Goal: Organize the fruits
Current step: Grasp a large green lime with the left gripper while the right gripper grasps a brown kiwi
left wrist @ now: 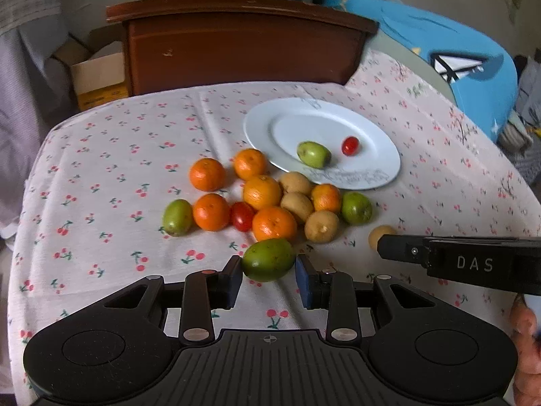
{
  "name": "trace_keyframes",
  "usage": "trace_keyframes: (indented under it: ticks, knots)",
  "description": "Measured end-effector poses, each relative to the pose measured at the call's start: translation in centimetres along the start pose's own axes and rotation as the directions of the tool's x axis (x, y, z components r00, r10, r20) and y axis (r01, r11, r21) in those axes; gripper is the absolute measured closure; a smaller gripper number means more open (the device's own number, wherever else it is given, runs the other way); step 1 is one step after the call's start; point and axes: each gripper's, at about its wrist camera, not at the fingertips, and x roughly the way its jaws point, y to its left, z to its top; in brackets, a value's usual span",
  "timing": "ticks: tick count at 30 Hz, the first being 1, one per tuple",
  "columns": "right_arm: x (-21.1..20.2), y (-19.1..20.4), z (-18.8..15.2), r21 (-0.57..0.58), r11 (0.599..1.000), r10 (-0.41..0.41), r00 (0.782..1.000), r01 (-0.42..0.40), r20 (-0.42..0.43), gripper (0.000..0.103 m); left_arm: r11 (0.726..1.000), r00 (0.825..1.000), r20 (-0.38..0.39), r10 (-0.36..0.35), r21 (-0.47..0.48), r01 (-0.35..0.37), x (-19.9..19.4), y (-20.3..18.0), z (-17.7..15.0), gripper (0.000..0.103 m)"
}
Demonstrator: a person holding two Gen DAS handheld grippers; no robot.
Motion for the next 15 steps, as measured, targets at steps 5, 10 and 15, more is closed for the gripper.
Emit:
trace_keyframes:
  ticks: [5, 10, 15]
  knots:
    - [-0.3, 0.3, 0.1, -0.002, 1.000, 0.022, 1.000, -0.022, 0.013, 0.085, 1.000, 1.000, 0.015, -0.002, -0.028, 0.002, -0.8, 0.3, 0.5, 0.072]
    - [-0.6, 0.5, 0.3, -0.005, 0.999, 0.041, 0.999, -0.041, 0.026, 0.094, 1.000, 0.999, 0.048, 0.001, -0.013, -0.001, -1.4, -0.2, 1.0, 0.072]
    - [-0.2, -0.4, 0.1, 0.036, 0.999, 0.028, 1.000, -0.028, -0.007, 0.089, 0.999, 0.999, 0.038, 0.025, -0.027, -0.024, -1.2, 0.0, 1.0, 0.072]
